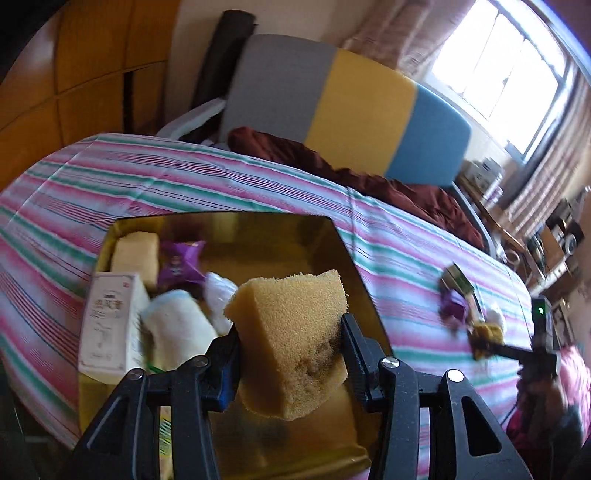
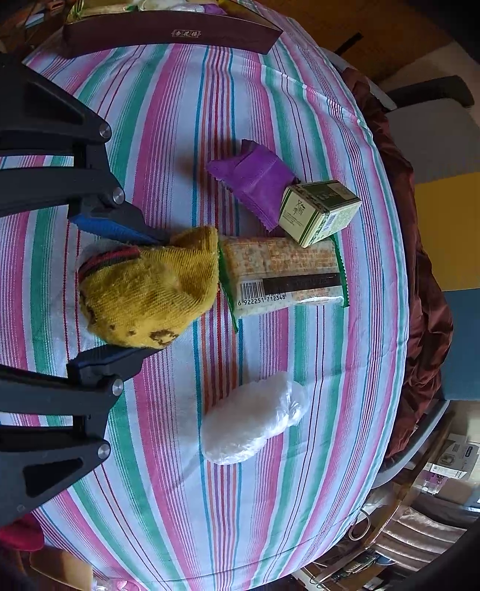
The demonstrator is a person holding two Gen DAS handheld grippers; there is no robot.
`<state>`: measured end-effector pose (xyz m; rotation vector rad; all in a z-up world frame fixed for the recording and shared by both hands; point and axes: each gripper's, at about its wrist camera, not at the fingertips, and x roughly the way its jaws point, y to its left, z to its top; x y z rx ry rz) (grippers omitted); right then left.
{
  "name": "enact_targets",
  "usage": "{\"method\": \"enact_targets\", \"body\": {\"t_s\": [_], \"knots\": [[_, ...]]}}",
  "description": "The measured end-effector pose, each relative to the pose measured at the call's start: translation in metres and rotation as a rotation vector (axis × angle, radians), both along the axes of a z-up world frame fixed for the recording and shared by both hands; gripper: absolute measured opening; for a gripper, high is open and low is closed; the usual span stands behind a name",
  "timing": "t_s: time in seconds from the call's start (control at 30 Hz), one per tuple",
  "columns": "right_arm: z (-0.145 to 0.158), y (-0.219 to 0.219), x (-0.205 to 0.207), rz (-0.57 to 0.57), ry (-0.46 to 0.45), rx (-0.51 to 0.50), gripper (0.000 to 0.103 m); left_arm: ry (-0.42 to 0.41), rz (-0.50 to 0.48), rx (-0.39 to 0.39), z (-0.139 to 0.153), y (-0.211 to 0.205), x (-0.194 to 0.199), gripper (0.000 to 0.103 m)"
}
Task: Organize objects
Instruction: 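Carry the yellow sponge into the gold box and open the left gripper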
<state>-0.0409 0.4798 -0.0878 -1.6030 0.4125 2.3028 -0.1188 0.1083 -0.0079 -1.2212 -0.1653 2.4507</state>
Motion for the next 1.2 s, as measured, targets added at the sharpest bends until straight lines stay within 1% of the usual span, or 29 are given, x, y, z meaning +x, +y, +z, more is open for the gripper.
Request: {"method": "enact_targets", "body": {"t_s": [0.17, 0.3, 0.43, 0.57, 0.63, 0.67, 0.8, 0.83, 0.87, 0.93, 1.03, 1.1, 1.2], "knots": [[-0.001, 0.004, 0.003, 0.006, -0.003, 0.01, 0.048, -0.016, 0.03, -0.033, -0.009, -0.004, -0.026, 0.049], [0.0, 0.005, 0.004, 0.01, -0.004, 0.016, 0.048, -0.058, 0.042, -0.035, -0.02, 0.006, -0.057, 0.049], [-0.001, 0.005, 0.006, 0.011, -0.005, 0.018, 0.049, -0.104, 0.066, -0.045, -0.037, 0.014, -0.093, 0.05], [-0.001, 0.002, 0.002, 0.016, -0.008, 0.024, 0.049, -0.126, 0.062, -0.082, -0.052, 0.023, -0.118, 0.052], [-0.001, 0.003, 0.003, 0.02, -0.011, 0.028, 0.049, -0.138, 0.065, -0.113, -0.059, 0.026, -0.127, 0.053], [-0.002, 0.002, 0.002, 0.022, -0.012, 0.03, 0.049, -0.137, 0.07, -0.143, -0.063, 0.028, -0.13, 0.056], [-0.004, 0.002, 0.001, 0.036, -0.015, 0.034, 0.049, -0.128, 0.082, -0.188, -0.069, 0.028, -0.136, 0.059], [-0.005, 0.002, 0.002, 0.036, -0.016, 0.034, 0.05, -0.121, 0.08, -0.191, -0.069, 0.027, -0.135, 0.062], [-0.005, 0.002, 0.003, 0.037, -0.018, 0.035, 0.05, -0.112, 0.073, -0.194, -0.068, 0.026, -0.135, 0.068], [-0.006, 0.002, 0.003, 0.04, -0.022, 0.04, 0.05, -0.096, 0.058, -0.201, -0.066, 0.026, -0.133, 0.075], [-0.009, -0.001, 0.001, 0.043, -0.025, 0.046, 0.051, -0.082, 0.064, -0.205, -0.061, 0.023, -0.13, 0.075], [-0.009, 0.001, 0.002, 0.04, -0.023, 0.042, 0.051, -0.067, 0.079, -0.182, -0.053, 0.018, -0.122, 0.075], [-0.009, -0.003, 0.006, 0.053, -0.022, 0.042, 0.051, 0.026, 0.093, -0.187, -0.032, 0.01, -0.092, 0.075]]}}
